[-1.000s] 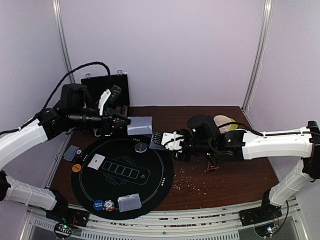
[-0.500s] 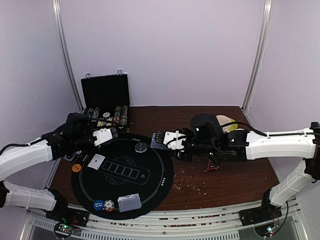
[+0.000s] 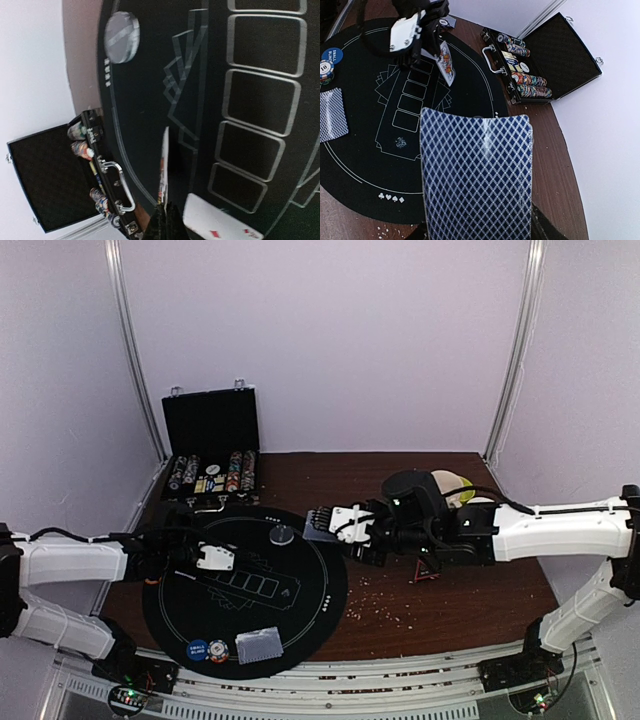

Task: Distribute texas hold em gaming equipment
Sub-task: Flop the poker card into the community card area.

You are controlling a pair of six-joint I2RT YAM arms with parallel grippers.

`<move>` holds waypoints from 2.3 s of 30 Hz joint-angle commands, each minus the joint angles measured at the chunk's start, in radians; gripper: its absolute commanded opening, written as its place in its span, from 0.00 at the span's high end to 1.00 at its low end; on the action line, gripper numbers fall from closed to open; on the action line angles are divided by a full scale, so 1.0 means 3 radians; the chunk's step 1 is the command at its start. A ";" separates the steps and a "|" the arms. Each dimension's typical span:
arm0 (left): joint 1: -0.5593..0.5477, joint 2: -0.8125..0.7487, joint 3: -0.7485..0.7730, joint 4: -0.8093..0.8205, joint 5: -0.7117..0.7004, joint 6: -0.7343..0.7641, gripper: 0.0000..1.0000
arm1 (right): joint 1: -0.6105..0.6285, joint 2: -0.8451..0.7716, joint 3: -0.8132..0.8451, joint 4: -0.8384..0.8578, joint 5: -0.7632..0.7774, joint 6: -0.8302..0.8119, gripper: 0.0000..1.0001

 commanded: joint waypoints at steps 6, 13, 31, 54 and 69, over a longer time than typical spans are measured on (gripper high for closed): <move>-0.0053 -0.0131 -0.0228 -0.0815 0.0425 -0.0108 1.00 | -0.0013 -0.0138 -0.0050 0.0123 -0.0025 0.0019 0.52; -0.0052 -0.0393 -0.0590 -0.0597 0.0428 -0.0235 1.00 | -0.0010 -0.0164 -0.0090 0.0145 -0.0009 0.0014 0.52; -0.0048 -0.0012 -0.0341 -0.0485 0.0382 -0.0341 1.00 | -0.0015 -0.0260 -0.0177 0.0129 0.0043 0.0015 0.52; -0.0050 -0.0244 -0.0367 -0.0994 0.0362 -0.0306 0.65 | -0.0018 -0.0265 -0.0192 0.0141 0.0068 -0.0002 0.52; -0.0048 -0.0178 0.1410 -0.0649 0.1272 -0.2643 0.66 | -0.0014 -0.0205 -0.0078 0.0046 0.0076 0.0027 0.52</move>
